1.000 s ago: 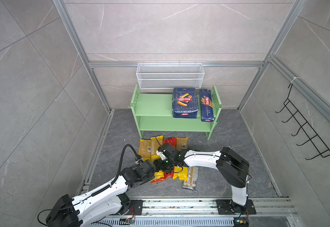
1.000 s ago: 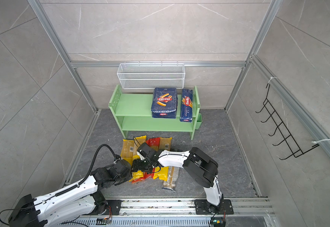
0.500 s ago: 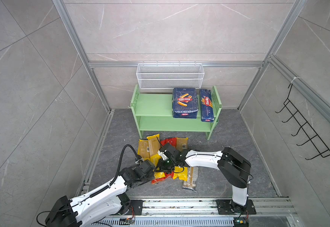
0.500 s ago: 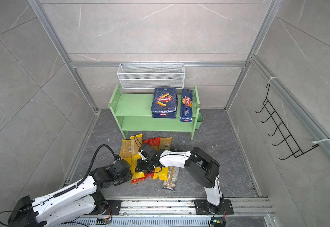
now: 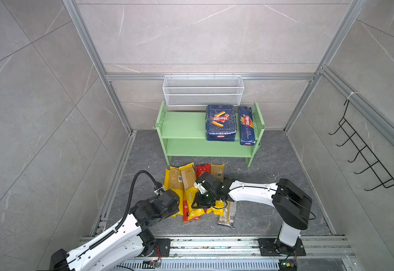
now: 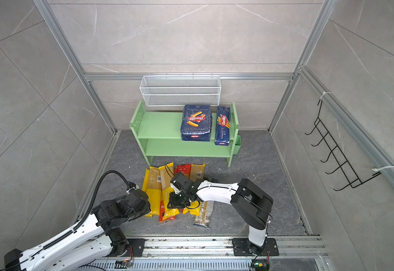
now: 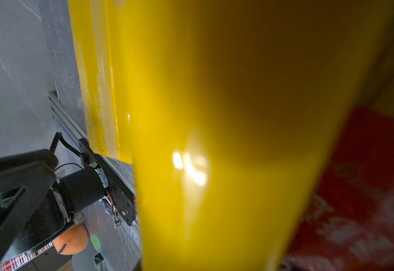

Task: Arrange pasta packages on shelves
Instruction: Pick up the pasta bag from the pasta bags.

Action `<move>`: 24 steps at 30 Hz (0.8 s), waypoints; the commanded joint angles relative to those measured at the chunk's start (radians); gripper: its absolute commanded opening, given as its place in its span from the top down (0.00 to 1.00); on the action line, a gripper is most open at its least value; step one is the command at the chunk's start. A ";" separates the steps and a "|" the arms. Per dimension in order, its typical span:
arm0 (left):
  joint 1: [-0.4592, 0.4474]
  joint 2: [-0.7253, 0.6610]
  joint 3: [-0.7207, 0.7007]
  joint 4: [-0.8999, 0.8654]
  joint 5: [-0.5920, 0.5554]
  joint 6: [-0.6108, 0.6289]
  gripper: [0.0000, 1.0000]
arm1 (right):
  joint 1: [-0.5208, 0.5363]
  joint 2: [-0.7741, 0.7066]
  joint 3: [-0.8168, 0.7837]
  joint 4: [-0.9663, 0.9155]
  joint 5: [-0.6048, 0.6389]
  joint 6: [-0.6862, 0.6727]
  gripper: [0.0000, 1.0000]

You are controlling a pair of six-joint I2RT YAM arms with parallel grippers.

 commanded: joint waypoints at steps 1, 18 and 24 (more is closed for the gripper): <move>0.003 0.012 0.043 -0.053 -0.034 0.016 0.71 | -0.014 -0.083 -0.011 -0.005 0.023 -0.073 0.99; 0.002 -0.060 0.169 -0.214 -0.118 0.018 0.54 | -0.008 -0.320 -0.010 -0.001 -0.111 -0.050 1.00; 0.002 -0.085 0.240 -0.283 -0.162 0.032 0.20 | 0.012 -0.397 0.078 -0.107 -0.091 -0.084 1.00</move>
